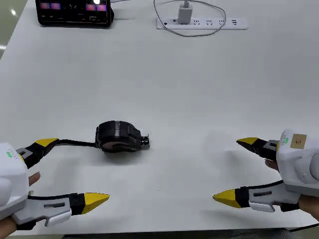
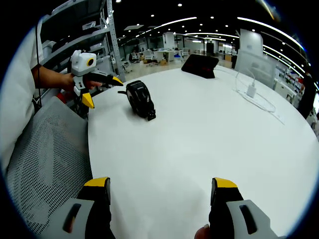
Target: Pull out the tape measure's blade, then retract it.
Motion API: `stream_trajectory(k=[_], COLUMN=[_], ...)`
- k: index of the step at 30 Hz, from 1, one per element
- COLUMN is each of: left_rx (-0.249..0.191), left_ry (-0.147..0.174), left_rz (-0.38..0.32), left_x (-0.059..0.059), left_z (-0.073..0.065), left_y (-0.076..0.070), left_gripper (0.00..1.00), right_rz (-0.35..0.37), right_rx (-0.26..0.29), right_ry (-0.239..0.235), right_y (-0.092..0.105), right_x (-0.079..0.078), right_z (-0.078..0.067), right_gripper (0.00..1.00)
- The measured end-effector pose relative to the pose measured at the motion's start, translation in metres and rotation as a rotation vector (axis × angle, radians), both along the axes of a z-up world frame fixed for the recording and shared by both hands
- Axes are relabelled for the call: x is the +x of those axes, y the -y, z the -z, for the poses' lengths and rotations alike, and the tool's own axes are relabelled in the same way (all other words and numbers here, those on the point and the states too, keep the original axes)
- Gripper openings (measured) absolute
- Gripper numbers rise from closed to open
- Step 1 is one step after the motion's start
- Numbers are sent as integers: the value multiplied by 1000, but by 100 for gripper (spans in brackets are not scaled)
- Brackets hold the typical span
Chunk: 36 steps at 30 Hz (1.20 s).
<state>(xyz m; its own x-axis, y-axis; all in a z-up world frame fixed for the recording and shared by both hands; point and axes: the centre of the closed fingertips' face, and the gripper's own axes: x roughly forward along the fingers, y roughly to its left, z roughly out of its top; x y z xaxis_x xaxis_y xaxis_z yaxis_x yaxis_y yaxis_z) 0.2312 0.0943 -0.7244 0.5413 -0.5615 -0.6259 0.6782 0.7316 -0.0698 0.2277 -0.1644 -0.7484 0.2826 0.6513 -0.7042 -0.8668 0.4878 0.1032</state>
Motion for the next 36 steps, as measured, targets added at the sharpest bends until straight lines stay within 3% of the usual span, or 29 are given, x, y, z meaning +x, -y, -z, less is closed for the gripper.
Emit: stream_trajectory(k=[9, 36], left_rx=[-1, -12], left_ry=[14, 18], left_rz=[4, -5], left_x=[4, 7], left_z=[-2, -2], left_y=[1, 1], left_gripper=[95, 98], right_rz=[5, 9], right_rx=[-1, 17], right_ry=[2, 6], right_y=[1, -2], right_x=[1, 3], right_z=[-2, -2], right_gripper=[83, 93])
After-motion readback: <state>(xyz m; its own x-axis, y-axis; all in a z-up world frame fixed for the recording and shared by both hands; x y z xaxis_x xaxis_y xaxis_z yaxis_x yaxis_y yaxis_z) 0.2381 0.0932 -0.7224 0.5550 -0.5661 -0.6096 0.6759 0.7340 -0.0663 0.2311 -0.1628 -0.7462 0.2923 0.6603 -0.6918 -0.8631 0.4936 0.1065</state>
